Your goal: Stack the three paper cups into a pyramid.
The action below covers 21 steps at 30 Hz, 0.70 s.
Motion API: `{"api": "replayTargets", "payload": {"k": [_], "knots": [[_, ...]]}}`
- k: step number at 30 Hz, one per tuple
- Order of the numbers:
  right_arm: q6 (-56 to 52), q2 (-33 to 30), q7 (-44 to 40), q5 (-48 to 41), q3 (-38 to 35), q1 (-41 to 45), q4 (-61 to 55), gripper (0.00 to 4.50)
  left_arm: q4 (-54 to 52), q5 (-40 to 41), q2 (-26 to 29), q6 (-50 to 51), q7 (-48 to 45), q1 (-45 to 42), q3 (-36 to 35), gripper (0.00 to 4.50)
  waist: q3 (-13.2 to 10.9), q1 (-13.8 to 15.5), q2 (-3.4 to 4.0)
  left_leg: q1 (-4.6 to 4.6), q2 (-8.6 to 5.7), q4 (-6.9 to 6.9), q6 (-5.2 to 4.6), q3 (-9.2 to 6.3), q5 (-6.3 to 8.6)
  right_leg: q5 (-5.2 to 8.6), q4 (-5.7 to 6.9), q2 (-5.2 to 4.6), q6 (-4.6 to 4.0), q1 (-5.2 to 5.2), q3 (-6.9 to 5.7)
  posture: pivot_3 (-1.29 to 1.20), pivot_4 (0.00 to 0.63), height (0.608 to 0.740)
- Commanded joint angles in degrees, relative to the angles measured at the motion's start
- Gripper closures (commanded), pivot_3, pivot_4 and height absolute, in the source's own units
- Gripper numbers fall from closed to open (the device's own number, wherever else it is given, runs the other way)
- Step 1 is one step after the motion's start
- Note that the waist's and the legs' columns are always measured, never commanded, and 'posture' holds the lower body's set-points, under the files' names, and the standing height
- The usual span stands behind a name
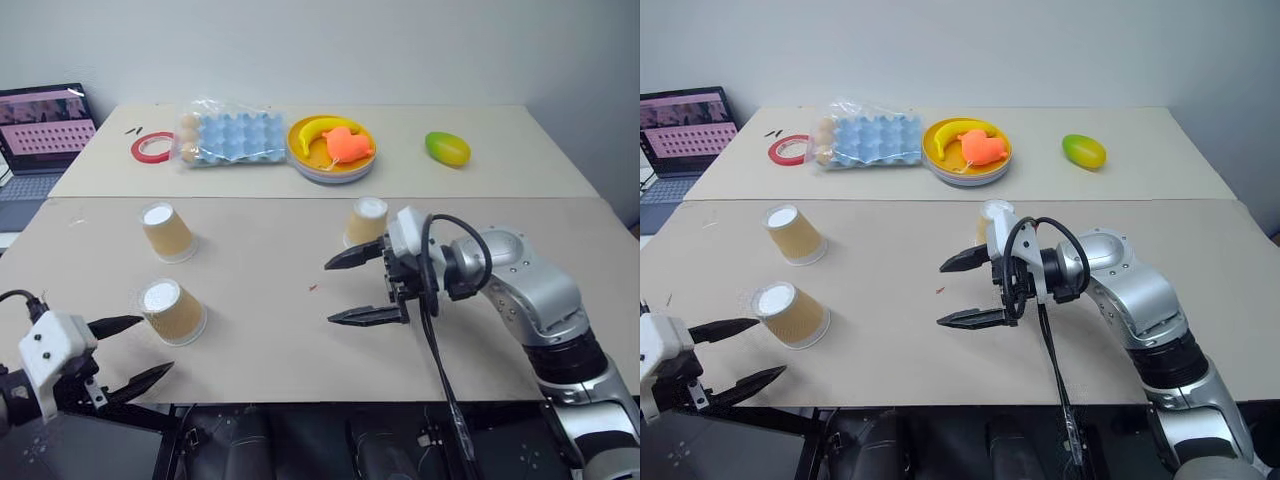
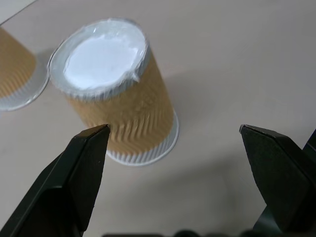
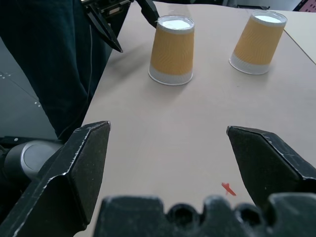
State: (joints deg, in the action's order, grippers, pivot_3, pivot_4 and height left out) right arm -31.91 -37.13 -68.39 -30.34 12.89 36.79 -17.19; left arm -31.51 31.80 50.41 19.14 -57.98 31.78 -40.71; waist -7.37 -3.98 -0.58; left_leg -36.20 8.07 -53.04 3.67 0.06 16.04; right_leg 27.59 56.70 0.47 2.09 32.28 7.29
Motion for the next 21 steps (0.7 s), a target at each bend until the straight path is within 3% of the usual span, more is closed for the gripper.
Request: {"api": "replayTargets", "payload": {"k": [1, 21], "knots": [[0.64, 0.69, 1.16, -0.68, -1.94, -0.21, -1.58, 0.08, -1.61, 1.81, 2.20, 2.72, 1.13, -4.07, -1.28, 0.00, 0.00, 0.00, 0.00, 0.00, 0.00, 0.00, 0.00, -0.03, 0.00, 0.00, 0.01, 0.01, -0.02, 0.00, -0.02, 0.00, 0.150, 0.641], [-1.64, -0.86, 5.41, -2.04, -6.11, -1.62, -3.13, 0.08, 7.97, -4.05, 1.01, 0.23, 0.44, -12.87, 8.11, 0.00, -0.02, -0.03, 0.03, 0.01, 0.00, 0.02, 0.00, -0.08, -0.01, 0.00, 0.10, 0.03, -0.12, 0.00, -0.08, 0.00, 0.150, 0.641]]}}
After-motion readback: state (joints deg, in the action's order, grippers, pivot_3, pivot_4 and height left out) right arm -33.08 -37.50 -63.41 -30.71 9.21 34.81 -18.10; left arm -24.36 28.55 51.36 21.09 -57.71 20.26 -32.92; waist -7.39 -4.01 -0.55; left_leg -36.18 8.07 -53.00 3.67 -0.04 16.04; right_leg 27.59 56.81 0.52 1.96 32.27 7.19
